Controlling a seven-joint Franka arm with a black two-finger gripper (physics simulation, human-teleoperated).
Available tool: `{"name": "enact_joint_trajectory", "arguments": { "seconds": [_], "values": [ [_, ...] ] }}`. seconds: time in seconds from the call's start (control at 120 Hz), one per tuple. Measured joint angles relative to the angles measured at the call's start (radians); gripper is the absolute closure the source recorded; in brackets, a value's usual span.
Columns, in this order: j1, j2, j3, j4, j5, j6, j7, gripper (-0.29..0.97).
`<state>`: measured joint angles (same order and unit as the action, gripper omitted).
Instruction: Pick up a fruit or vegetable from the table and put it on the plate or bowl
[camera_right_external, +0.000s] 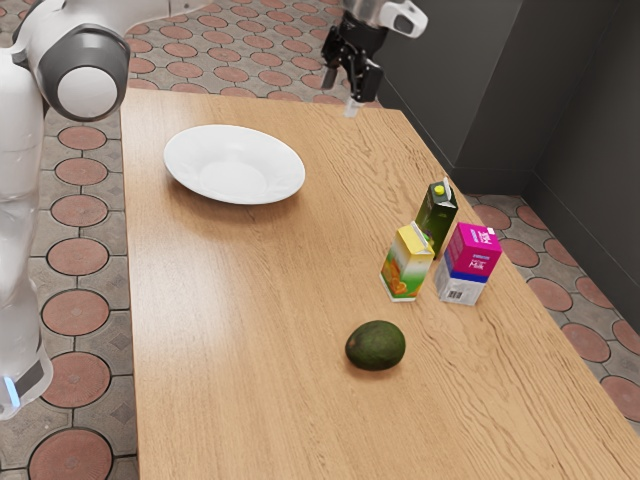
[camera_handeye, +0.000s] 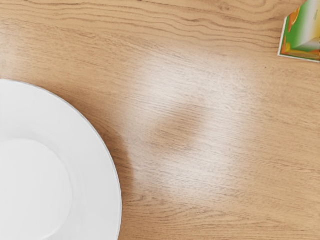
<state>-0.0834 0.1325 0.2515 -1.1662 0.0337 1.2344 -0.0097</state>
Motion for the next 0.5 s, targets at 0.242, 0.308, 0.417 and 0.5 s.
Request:
{"name": "enact_joint_trajectory", "arguments": {
  "seconds": [0.242, 0.308, 0.417, 0.5],
  "values": [
    [0.001, -0.003, 0.001, 0.017, -0.003, 0.021, 0.001, 0.00],
    [-0.003, -0.038, 0.000, 0.065, -0.005, 0.019, 0.004, 0.00],
    [0.007, -0.069, -0.070, 0.139, -0.010, 0.021, 0.007, 0.00],
    [-0.014, -0.058, -0.183, 0.144, -0.007, 0.030, 0.009, 0.00]
  ]
}}
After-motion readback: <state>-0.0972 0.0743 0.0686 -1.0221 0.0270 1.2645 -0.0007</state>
